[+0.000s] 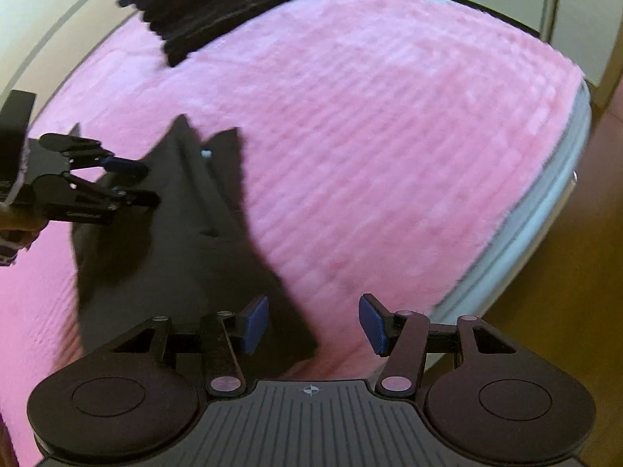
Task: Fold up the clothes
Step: 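Release the shirt and press the folded stack flat with the left gripper, then grasp the folded black shirt edge with both grippers and lift it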
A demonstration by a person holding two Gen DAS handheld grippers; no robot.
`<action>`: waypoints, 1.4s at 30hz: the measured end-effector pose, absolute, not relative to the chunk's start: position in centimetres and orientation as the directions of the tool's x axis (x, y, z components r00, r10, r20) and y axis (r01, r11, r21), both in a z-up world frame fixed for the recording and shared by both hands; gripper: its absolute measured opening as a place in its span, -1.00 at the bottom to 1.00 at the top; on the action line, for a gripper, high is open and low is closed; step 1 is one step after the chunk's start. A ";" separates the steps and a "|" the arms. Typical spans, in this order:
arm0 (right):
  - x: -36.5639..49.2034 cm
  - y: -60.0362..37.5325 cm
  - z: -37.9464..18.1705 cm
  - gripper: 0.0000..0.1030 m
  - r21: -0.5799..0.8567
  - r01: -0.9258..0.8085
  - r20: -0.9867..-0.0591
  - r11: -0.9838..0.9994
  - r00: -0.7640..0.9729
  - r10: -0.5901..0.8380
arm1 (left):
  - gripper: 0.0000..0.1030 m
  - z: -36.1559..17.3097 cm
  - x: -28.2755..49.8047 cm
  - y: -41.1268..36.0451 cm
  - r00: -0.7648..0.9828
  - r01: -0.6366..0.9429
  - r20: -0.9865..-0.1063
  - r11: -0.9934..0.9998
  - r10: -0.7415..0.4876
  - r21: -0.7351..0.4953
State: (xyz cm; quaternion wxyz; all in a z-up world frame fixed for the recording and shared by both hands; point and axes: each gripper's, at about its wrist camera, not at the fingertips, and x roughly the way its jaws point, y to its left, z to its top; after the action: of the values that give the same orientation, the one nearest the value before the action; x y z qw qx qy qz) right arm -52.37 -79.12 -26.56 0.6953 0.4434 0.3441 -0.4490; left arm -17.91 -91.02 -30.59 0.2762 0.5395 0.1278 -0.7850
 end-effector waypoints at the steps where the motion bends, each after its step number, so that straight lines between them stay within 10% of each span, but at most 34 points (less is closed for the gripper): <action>1: -51.7 -78.8 -26.3 0.07 0.312 0.927 -0.873 0.209 0.366 -0.322 | -0.22 -30.2 -17.4 -90.8 -0.266 0.567 -0.916 -0.817 -0.302 0.105; 5: -48.4 -76.9 -25.8 0.49 0.310 0.925 -0.868 0.220 0.370 -0.332 | -0.20 -28.5 -14.3 -89.0 -0.278 0.529 -0.901 -0.836 -0.332 0.145; 15: -33.5 -66.7 -25.8 0.50 0.090 0.755 -0.888 0.649 0.356 -0.292 | -0.02 -29.1 -6.2 -79.7 -0.283 0.143 -0.864 -0.910 -0.415 0.390; 28: -29.0 -63.0 -29.9 -0.72 -0.192 0.623 -0.905 0.759 0.187 -0.382 | 0.52 -35.3 -4.4 -75.7 -0.371 -0.255 -0.802 -0.779 -0.469 0.573; 36: -32.3 -63.2 -23.3 -0.74 -0.174 0.648 -0.890 0.741 0.218 -0.400 | 0.03 -34.5 -6.5 -76.5 -0.378 -0.323 -0.783 -0.723 -0.493 0.611; 38: -32.9 -63.2 -23.2 -0.73 -0.182 0.640 -0.890 0.746 0.215 -0.402 | -0.58 -34.5 -7.3 -76.2 -0.362 -0.355 -0.795 -0.717 -0.487 0.600; 42: -33.4 -62.8 -24.0 -0.69 -0.192 0.627 -0.890 0.755 0.213 -0.403 | -0.74 -33.1 -8.2 -76.4 -0.320 -0.299 -0.824 -0.775 -0.469 0.557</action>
State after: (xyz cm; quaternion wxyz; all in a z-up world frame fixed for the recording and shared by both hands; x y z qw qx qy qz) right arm -33.39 -62.84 -23.99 0.7715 0.1055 0.5311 -0.3340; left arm -8.24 -76.45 -33.09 0.0570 0.5805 -0.3308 -0.7418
